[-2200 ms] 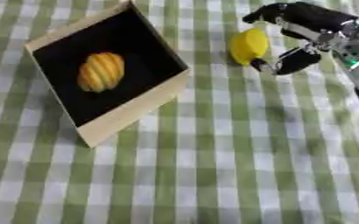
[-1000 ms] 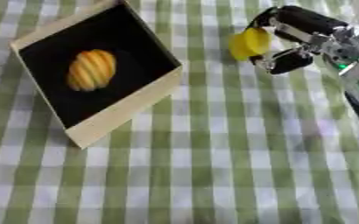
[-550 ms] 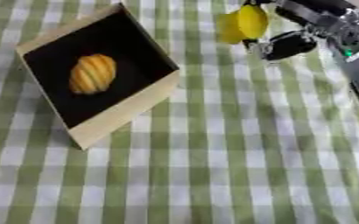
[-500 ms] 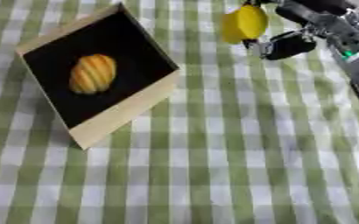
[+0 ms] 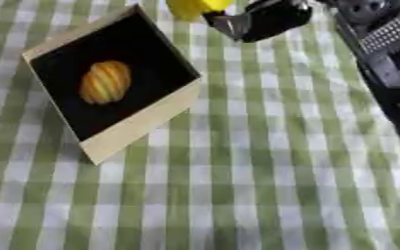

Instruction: Pick up objects on the table and place them in the box.

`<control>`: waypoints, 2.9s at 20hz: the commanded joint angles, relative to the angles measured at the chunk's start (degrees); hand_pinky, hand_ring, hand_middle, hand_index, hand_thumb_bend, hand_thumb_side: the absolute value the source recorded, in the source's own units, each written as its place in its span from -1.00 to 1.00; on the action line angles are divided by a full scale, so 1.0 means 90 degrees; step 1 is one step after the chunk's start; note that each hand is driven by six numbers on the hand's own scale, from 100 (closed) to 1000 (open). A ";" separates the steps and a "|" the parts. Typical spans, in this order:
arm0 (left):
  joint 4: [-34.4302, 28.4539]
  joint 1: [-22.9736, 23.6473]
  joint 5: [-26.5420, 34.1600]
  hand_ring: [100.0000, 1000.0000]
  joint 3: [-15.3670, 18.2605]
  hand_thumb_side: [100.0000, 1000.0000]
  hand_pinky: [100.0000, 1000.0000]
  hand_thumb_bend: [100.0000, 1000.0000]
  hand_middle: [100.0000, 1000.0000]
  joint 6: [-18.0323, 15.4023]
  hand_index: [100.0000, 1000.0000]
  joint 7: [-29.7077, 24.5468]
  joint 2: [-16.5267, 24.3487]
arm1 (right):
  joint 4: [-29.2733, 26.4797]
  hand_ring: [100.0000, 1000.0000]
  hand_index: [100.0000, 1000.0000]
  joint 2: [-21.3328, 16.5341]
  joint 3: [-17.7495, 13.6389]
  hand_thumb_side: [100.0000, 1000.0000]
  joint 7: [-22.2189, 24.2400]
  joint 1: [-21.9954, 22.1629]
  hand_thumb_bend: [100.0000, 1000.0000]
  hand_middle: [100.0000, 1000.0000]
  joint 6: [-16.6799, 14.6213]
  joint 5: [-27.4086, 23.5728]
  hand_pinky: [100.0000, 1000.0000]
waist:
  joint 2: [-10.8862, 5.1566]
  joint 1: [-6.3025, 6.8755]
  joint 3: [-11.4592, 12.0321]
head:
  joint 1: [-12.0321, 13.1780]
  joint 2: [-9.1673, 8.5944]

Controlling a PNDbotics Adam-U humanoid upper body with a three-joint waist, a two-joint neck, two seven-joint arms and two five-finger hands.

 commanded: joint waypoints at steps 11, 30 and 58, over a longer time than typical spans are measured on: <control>-0.0099 -0.0346 0.0401 0.46 -0.0175 0.25 0.49 -1.00 0.52 -0.0166 0.67 -0.0356 0.0003 | 0.1471 0.36 0.27 0.1079 0.0689 -1.00 -0.0023 -0.0502 -1.00 -0.20 -0.0425 0.1286 0.65 | -0.0207 -0.0054 0.0285 | -0.0337 -0.0081; -0.0099 -0.0267 0.0348 0.46 -0.0146 0.26 0.50 -1.00 0.53 0.0041 0.68 -0.0351 -0.0066 | 0.1633 0.81 0.88 0.1270 0.0719 -0.18 0.0004 -0.0327 -1.00 0.48 -0.1332 0.2014 0.80 | -0.0179 -0.0069 0.0228 | -0.0171 -0.0070; -0.0099 -0.0229 0.0387 0.46 -0.0151 0.25 0.50 -1.00 0.52 0.0161 0.68 -0.0320 -0.0134 | 0.1679 0.90 0.99 0.0993 0.0494 -0.78 0.0398 -0.0389 -0.27 0.53 -0.1656 0.1388 0.93 | -0.0329 -0.0056 0.0241 | -0.0166 -0.0058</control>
